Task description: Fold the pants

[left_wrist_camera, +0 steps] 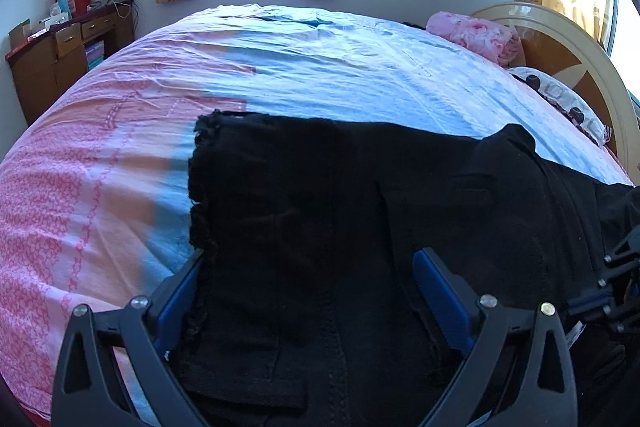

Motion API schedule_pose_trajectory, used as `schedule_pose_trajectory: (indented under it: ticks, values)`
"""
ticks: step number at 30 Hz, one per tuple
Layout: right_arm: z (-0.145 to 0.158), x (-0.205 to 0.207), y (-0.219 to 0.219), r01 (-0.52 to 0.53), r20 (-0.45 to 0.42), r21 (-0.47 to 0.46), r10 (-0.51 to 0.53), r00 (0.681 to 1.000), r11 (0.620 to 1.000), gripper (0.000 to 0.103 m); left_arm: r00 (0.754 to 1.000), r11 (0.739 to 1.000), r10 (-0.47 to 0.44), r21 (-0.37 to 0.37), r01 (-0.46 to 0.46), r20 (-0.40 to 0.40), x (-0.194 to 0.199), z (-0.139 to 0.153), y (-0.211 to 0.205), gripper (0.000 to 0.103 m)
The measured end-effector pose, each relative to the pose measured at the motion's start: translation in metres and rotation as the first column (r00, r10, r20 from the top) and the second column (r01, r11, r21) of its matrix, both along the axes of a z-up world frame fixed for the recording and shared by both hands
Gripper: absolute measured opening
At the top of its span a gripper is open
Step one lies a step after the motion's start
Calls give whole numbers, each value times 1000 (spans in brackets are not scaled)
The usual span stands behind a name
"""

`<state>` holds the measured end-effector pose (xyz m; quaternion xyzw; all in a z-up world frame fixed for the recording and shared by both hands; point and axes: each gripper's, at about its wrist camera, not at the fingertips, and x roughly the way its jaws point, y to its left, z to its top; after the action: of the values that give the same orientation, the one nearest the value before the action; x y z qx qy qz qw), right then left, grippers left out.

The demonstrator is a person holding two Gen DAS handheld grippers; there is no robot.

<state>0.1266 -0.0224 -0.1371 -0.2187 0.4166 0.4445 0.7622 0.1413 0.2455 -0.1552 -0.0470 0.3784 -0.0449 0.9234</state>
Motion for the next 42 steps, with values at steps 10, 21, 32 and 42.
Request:
schedule_pose_trajectory:
  ticks: [10,21,32,42]
  values:
    - [-3,-22,3,-25,6,-17,25,1000,1000,1,1000,1000,9,-4,-9,-7,3,1,4,101]
    - [-16,-25,8,-40,24,-62,41,999,997,2,1000,1000,15,20,-15,-9,-3,5,5,101]
    - [13,-28,-53,109,83,-48,-105,991,993,5,985,991,-74,118,56,155,-31,71,-52,101]
    - [73,-38,-317,750,28,133,-758,651,648,52,846,853,-518,13,521,129,-6,57,-242,101]
